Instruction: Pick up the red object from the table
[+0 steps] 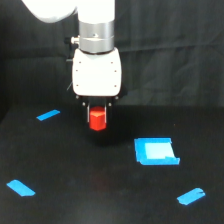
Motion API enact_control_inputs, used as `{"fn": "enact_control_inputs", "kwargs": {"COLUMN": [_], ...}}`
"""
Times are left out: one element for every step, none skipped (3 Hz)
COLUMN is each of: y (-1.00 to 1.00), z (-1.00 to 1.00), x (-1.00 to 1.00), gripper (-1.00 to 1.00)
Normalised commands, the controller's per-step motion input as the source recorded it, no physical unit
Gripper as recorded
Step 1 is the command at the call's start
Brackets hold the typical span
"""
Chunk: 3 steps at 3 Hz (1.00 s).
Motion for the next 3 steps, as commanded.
{"fn": "enact_control_inputs", "kwargs": {"y": [-0.05, -0.07, 0.0], "z": [0.98, 0.98, 0.93], "x": [-0.05, -0.06, -0.03], "gripper": [-0.95, -0.92, -0.92]}}
